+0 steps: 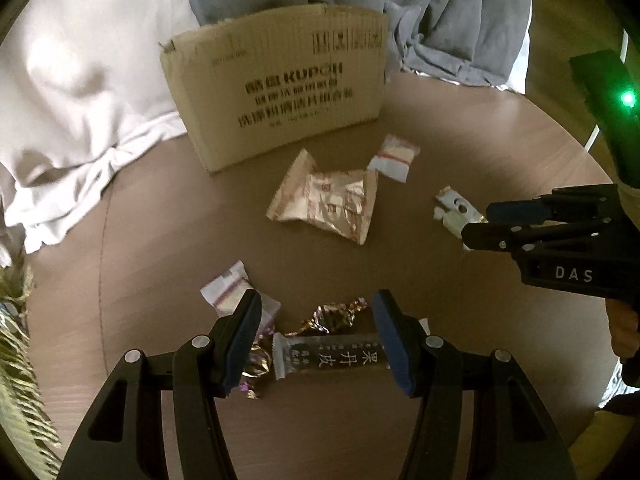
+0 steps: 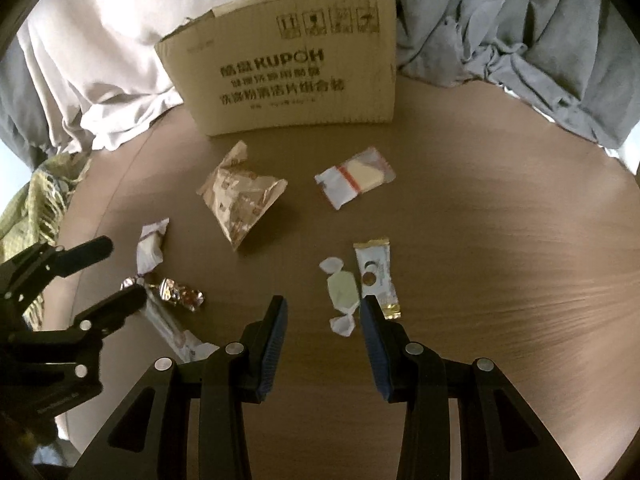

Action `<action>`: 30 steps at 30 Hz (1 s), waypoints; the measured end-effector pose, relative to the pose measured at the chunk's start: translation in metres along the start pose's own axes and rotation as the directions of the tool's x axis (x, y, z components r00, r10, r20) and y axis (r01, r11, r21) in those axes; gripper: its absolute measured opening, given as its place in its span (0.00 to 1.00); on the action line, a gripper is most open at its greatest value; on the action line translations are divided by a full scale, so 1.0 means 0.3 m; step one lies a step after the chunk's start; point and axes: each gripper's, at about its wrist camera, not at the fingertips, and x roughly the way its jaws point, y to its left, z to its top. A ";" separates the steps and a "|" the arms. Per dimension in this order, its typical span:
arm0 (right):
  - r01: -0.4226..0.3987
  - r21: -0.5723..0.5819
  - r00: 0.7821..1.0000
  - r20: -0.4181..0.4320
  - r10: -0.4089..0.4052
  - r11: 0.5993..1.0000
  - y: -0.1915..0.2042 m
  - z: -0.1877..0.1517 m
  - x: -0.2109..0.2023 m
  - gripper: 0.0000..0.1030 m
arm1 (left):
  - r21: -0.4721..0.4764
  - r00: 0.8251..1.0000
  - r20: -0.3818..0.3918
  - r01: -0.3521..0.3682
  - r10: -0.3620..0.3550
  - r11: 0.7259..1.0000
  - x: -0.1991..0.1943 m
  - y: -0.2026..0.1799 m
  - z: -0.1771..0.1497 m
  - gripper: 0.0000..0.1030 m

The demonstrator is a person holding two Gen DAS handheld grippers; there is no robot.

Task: Organize snacks
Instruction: 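Lower the left tool and grasp the long snack bar with chocolates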

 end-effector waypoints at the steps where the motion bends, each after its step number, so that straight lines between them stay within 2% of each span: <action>1: -0.005 0.001 1.000 -0.005 0.005 1.000 -0.001 0.000 0.006 0.38 | -0.003 1.000 -0.008 0.006 -0.006 1.000 0.008 0.000 -0.002 0.56; 7: -0.039 0.025 0.999 -0.037 0.040 0.999 -0.015 -0.005 0.040 0.38 | 0.009 0.998 -0.047 0.048 -0.047 0.999 0.047 -0.016 -0.012 0.56; 16: -0.056 0.031 0.997 -0.047 0.057 0.998 -0.021 0.005 0.070 0.37 | -0.022 0.991 -0.089 0.099 -0.100 0.995 0.107 -0.008 -0.005 0.55; 22: -0.068 0.049 0.996 -0.055 0.070 0.997 -0.030 0.012 0.088 0.37 | -0.040 0.987 -0.100 0.123 -0.126 0.992 0.131 -0.008 -0.006 0.40; 23: -0.069 0.051 0.996 -0.055 0.072 0.996 -0.032 0.012 0.090 0.37 | -0.040 0.986 -0.100 0.126 -0.130 0.991 0.132 -0.009 -0.006 0.35; 24: -0.070 0.053 0.996 -0.055 0.073 0.996 -0.033 0.013 0.093 0.37 | -0.042 0.986 -0.101 0.129 -0.133 0.991 0.132 -0.007 -0.006 0.26; 27: -0.071 0.056 0.996 -0.056 0.074 0.996 -0.037 0.013 0.098 0.37 | -0.052 0.986 -0.094 0.136 -0.140 0.989 0.132 -0.004 -0.001 0.26; 30: -0.082 0.062 0.995 -0.059 0.086 0.995 -0.040 0.016 0.105 0.30 | -0.067 0.986 -0.080 0.138 -0.143 0.988 0.129 -0.001 0.011 0.26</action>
